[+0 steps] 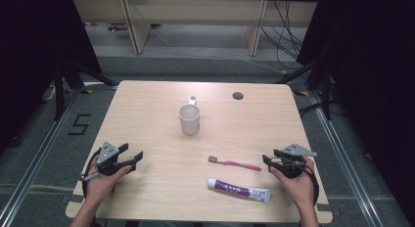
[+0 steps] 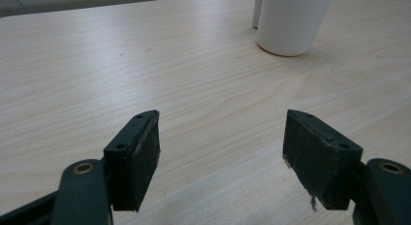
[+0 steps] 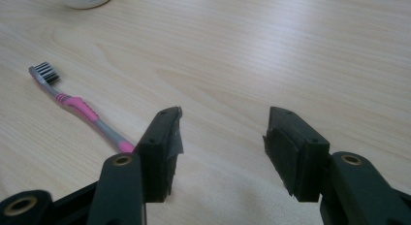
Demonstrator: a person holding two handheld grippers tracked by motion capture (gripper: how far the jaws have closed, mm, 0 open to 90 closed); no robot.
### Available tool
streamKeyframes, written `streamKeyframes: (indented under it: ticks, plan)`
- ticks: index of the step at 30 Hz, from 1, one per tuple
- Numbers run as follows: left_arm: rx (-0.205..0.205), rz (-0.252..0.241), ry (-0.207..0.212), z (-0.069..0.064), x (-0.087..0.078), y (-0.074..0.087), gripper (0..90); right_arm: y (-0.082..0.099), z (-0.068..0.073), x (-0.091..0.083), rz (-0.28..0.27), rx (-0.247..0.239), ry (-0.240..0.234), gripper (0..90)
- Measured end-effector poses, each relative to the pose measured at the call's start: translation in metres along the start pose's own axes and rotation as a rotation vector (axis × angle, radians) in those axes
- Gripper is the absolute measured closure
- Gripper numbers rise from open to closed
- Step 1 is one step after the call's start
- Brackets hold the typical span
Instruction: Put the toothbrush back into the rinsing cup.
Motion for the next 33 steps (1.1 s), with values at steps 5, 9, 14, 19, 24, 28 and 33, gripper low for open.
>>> streamKeyframes:
  ticks: [5, 9, 14, 19, 24, 28, 33]
  plan:
    - [0.004, -0.009, 0.008, 0.002, 0.001, 0.000, 29.7, -0.004, -0.002, 0.003, 0.005, -0.039, -0.017, 46.8]
    - [-0.003, 0.000, 0.000, 0.000, 0.000, 0.000, 30.1, -0.008, 0.000, 0.003, 0.023, -0.068, -0.019, 46.8]
    - [0.008, -0.007, 0.006, 0.000, 0.000, 0.000, 30.2, -0.014, 0.000, 0.005, 0.055, -0.098, -0.021, 45.5]
    - [0.001, -0.003, 0.017, 0.001, 0.000, 0.000, 30.1, -0.024, 0.002, 0.007, 0.140, -0.132, -0.046, 44.5]
    - [-0.004, 0.003, 0.014, 0.002, 0.001, 0.000, 30.1, -0.034, 0.004, 0.011, 0.311, -0.208, -0.123, 44.4]
    - [0.000, 0.001, 0.015, 0.002, 0.001, 0.000, 30.1, -0.040, 0.004, 0.017, 0.350, -0.303, -0.153, 44.6]
    - [0.003, 0.003, 0.016, 0.001, 0.001, 0.000, 30.1, -0.048, 0.011, 0.026, 0.461, -0.407, -0.211, 45.5]
Point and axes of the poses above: each handheld gripper's, and its own axes: x roughly forward along the jaws, y roughly out of its underside, z roughly to its left, the point moved 2 cm from there along x, roughly forward along the jaws, and after that the axes turned 3 degrees about -z, right-handed, at the moved point
